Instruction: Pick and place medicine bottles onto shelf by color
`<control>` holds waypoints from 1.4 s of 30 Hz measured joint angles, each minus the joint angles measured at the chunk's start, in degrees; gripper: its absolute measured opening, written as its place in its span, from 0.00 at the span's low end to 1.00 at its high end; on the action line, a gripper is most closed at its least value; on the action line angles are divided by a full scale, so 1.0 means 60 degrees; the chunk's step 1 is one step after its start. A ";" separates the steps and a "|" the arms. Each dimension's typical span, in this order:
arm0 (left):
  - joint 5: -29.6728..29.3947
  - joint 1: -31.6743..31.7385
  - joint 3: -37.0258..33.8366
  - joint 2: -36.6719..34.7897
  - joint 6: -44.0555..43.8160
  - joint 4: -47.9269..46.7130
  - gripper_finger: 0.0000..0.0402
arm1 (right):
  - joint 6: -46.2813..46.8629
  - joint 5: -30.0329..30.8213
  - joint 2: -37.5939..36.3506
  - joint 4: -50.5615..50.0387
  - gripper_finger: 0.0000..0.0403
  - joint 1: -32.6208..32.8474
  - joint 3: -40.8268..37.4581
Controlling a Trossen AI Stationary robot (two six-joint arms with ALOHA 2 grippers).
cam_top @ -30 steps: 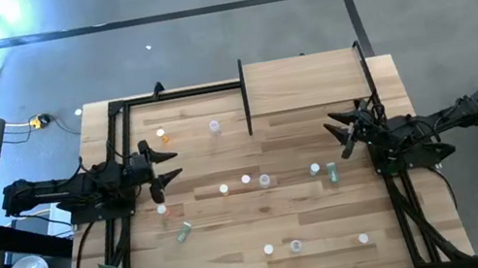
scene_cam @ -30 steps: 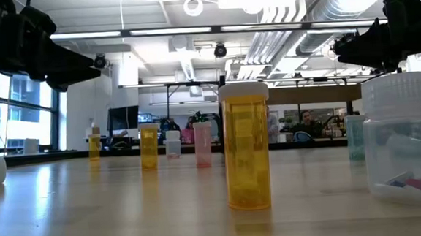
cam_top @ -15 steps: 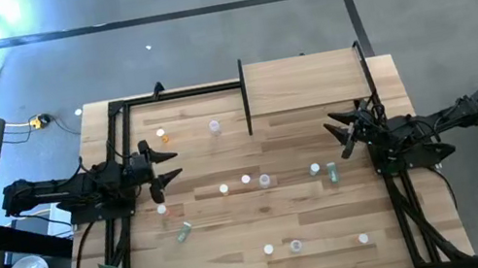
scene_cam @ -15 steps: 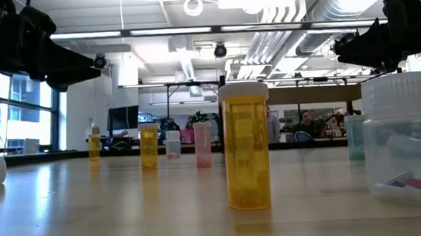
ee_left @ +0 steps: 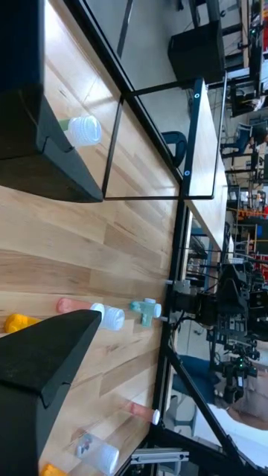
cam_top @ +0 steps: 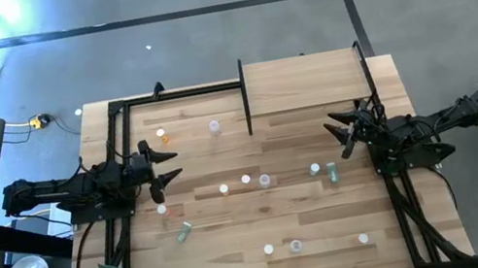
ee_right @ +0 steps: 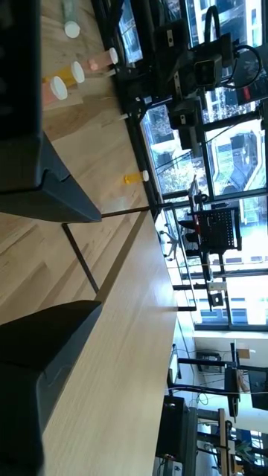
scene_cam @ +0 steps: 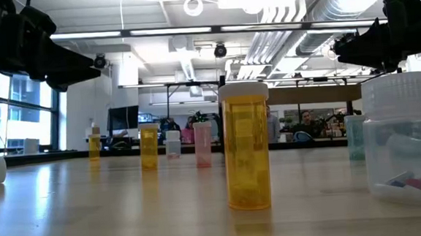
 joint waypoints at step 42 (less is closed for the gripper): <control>-0.0003 0.0001 0.0000 -0.0002 0.0240 0.0000 0.59 | 0.0000 0.0000 0.0000 0.0000 0.43 -0.0003 0.0000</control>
